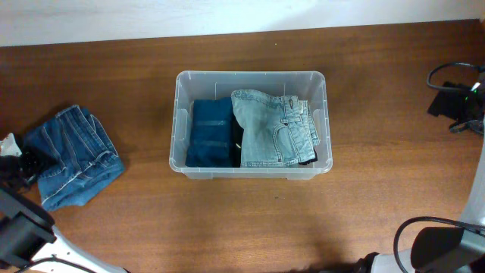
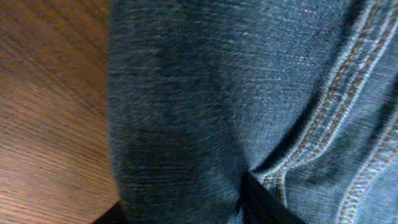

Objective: Pack container
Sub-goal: 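Grasp the folded dark-wash jeans with the left gripper, then carry the dark-wash jeans into the bin's left side and release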

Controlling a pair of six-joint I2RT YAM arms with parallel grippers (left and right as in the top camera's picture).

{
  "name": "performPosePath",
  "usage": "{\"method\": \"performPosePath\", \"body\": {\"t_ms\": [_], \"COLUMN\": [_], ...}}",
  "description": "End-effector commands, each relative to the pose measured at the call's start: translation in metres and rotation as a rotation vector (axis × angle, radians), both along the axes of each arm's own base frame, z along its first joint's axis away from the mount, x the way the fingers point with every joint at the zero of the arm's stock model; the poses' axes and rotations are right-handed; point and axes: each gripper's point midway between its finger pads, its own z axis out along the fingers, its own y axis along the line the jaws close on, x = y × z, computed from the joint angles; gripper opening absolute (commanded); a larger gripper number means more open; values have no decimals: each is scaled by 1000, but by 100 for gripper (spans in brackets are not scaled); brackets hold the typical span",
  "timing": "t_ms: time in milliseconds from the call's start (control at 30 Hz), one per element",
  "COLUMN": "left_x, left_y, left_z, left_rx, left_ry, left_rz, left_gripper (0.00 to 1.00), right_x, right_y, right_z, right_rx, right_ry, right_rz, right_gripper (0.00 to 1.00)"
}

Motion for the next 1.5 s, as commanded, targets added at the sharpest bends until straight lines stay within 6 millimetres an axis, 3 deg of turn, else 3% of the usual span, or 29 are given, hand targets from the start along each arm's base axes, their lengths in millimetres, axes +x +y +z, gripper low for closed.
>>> {"method": "performPosePath", "body": {"t_ms": [0, 167, 233, 300, 333, 400, 533, 633, 800, 867, 900, 967, 1000, 1100, 1233, 1467], "left_x": [5, 11, 16, 21, 27, 33, 53, 65, 74, 72, 70, 66, 65, 56, 44, 47], "left_y": [-45, -41, -37, -34, -33, -34, -60, -96, -184, -229, -269, -316, -328, -391, -455, -501], "left_z": [-23, 8, 34, 60, 86, 110, 185, 232, 312, 345, 371, 395, 399, 406, 392, 326], "left_rx": [-172, -189, -186, -169, -143, -111, -18, 29, 71, 74, 66, 28, 15, -73, -151, -141], "left_ry": [-6, 6, 4, -12, -38, -70, -186, -272, -433, -511, -581, -645, -656, -669, -613, -400], "left_rz": [-57, -56, -59, -62, -72, -86, -104, -148, -272, -346, -412, -478, -493, -577, -684, -663], "left_gripper": [34, 12, 1, 1, 1, 1, 1, 1, 1, 1, 1, 1, 1, 1, 1, 1], "right_x": [-1, -1, -1, -1, -1, -1, -1, -1, -1, -1, -1, -1, -1, -1, -1, -1], "right_y": [-3, -3, -3, -3, -3, -3, -3, -3, -3, -3, -3, -3, -3, -3, -3, -3], "right_z": [2, 2, 2, 2, 2, 2, 2, 2, 2, 2, 2, 2, 2, 2, 2, 2], "right_rx": [-11, -11, -11, -11, -11, -11, -11, -11, -11, -11, -11, -11, -11, -11, -11, -11], "right_ry": [-1, -1, -1, -1, -1, -1, -1, -1, -1, -1, -1, -1, -1, -1, -1, -1], "right_rz": [-11, -11, -11, -11, -11, -11, -11, -11, -11, -11, -11, -11, -11, -11, -11, -11], "right_gripper": [99, 99, 99, 99, 99, 99, 99, 99, 99, 99, 99, 99, 99, 99, 99, 99]}}
